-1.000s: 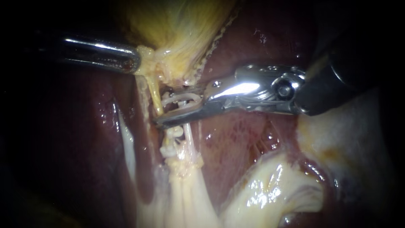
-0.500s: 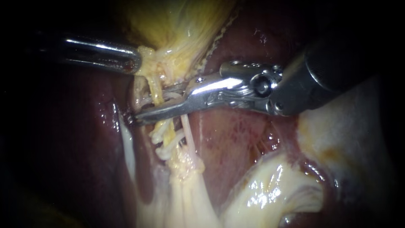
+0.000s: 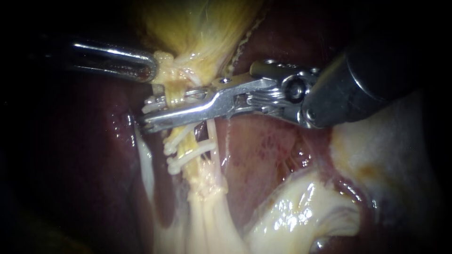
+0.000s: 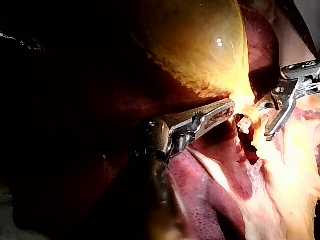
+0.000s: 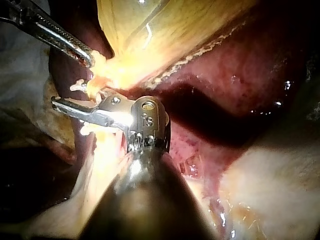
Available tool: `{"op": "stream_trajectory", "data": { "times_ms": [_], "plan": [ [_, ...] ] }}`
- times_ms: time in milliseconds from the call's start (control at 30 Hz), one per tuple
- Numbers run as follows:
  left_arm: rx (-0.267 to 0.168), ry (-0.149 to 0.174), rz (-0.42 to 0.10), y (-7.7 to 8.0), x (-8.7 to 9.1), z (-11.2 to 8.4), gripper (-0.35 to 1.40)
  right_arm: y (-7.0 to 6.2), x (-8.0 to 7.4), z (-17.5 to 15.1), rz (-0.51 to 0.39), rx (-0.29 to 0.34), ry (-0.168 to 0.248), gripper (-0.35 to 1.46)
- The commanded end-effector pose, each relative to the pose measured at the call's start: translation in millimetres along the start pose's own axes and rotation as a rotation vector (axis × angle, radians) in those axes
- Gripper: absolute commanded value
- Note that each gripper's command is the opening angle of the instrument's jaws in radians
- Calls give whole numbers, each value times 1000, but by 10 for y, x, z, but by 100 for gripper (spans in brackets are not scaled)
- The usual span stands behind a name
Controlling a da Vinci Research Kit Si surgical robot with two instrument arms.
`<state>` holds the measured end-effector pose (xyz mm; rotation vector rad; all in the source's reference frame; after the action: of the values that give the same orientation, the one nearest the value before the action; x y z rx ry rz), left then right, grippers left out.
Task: Clipping third clip left tube
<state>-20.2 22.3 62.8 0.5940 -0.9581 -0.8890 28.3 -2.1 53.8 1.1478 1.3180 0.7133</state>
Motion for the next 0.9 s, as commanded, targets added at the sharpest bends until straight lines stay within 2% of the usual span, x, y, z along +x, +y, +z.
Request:
{"op": "stream_trajectory", "data": {
  "times_ms": [33,200,400,900],
  "plan": [
    [0,0,0,0,0,0,-35,1,0,-1,-1,-7,5,28],
    [-1,0,0,0,0,1,-35,4,0,-8,40,-21,16,-3],
    [-1,0,0,0,0,1,-35,8,0,-13,40,-22,16,-35],
    [-1,0,0,0,0,2,-35,14,-7,-18,35,-21,13,-35]
  ]
}}
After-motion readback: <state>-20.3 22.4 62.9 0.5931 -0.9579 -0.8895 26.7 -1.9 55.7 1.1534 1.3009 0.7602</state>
